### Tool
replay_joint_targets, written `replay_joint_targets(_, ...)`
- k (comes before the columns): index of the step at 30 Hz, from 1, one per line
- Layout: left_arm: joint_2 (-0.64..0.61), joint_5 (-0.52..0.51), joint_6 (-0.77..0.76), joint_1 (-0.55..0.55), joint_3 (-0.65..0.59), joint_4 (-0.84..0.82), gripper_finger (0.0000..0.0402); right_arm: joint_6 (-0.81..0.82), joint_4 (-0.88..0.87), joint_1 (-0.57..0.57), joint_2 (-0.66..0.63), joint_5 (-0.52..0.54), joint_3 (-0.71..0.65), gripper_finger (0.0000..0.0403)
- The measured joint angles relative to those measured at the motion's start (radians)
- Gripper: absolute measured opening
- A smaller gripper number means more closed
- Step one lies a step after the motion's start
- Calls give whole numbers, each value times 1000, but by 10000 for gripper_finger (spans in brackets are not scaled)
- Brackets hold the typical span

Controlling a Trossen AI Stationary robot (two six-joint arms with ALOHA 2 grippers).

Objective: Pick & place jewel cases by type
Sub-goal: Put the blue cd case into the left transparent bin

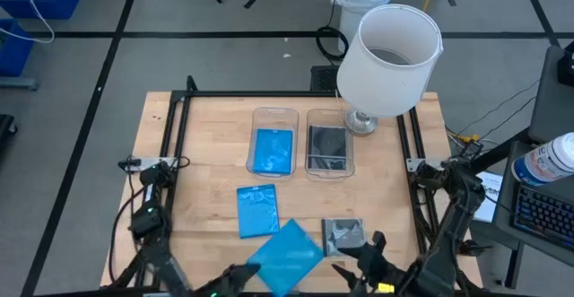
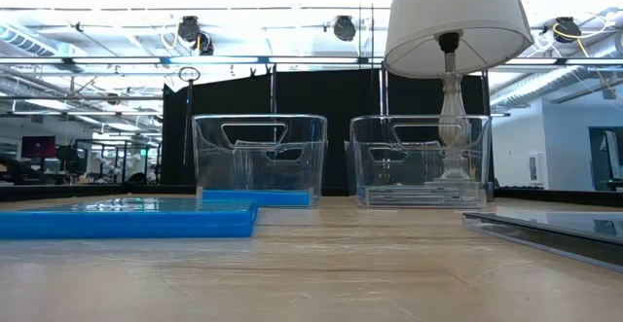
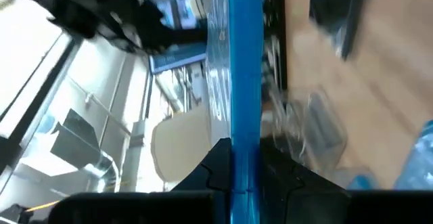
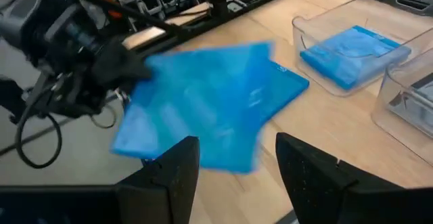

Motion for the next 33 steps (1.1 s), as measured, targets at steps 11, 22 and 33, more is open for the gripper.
replay_joint_targets(11,-138,1,118,260,0,0,41,176,55,27,-2,33,-224,177)
replay_joint_targets(22,-248,0,137,251,0,0,41,511,192,-14,-3,168,-491,155)
replay_joint_targets(33,-247,0,209,208,0,0,41,511,790,-59,-144,419,-886,149)
